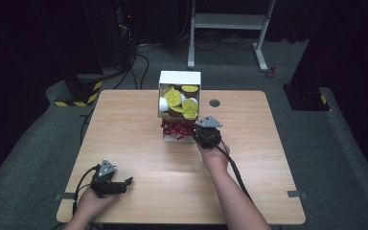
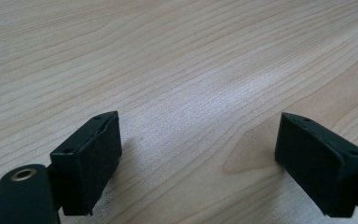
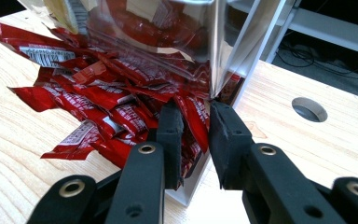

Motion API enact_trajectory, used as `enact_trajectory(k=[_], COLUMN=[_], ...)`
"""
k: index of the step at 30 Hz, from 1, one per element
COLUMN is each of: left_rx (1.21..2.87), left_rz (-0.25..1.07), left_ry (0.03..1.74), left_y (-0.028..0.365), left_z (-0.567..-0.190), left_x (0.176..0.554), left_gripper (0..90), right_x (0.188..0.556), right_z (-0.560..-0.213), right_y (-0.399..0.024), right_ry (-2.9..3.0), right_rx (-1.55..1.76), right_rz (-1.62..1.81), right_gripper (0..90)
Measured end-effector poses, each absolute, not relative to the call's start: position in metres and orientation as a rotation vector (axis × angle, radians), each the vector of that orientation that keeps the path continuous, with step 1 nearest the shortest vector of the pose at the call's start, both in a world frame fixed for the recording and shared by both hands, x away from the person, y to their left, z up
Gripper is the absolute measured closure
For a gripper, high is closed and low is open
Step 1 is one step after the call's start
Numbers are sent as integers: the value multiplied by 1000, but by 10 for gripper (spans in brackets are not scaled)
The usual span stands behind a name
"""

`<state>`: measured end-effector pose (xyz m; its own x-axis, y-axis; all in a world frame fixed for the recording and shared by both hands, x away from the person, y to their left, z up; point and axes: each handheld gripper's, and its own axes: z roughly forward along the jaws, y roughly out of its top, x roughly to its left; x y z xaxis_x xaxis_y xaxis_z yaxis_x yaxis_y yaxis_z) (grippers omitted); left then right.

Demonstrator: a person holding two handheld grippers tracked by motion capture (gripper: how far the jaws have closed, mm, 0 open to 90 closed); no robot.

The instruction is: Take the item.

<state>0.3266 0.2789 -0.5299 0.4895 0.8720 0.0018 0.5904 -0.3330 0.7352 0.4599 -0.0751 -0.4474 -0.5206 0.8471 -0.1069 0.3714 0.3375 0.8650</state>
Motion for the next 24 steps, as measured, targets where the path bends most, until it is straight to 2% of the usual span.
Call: enact_trajectory(k=[11, 24], left_rx=[2056, 2055], left_rz=[529, 529], left_ry=[1196, 1198], left_y=[280, 280], left_z=[-530, -530], left_x=[326, 325], left_gripper=[150, 150], right_x=[464, 462], right_z=[-448, -450], right_y=[-75, -76], right_ry=[2051, 2080], right_rx=[1069, 1061], right_rz=[1115, 1105], right_gripper=[748, 835])
